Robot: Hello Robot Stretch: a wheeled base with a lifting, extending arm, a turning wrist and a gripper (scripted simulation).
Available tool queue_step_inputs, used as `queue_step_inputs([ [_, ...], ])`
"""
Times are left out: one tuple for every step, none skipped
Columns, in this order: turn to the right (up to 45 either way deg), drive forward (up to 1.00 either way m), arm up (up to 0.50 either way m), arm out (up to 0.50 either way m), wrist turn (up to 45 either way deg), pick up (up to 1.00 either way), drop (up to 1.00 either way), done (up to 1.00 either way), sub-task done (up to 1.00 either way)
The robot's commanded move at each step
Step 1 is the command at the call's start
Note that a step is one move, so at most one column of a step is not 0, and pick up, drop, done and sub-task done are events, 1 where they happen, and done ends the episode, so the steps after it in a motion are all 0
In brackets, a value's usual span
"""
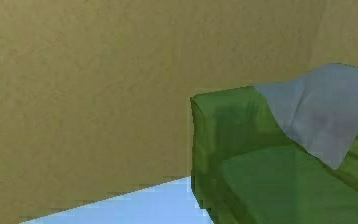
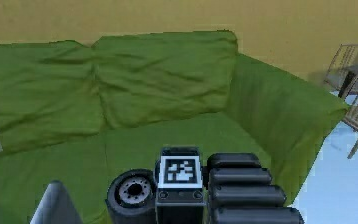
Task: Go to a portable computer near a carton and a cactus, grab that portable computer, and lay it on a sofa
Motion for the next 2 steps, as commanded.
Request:
queue_step_inputs([
  [33.0, 0.0, 0.0, 0.0, 0.0, 0.0, 0.0, 0.0, 0.0],
  [-45.0, 0.0, 0.0, 0.0, 0.0, 0.0, 0.0, 0.0, 0.0],
])
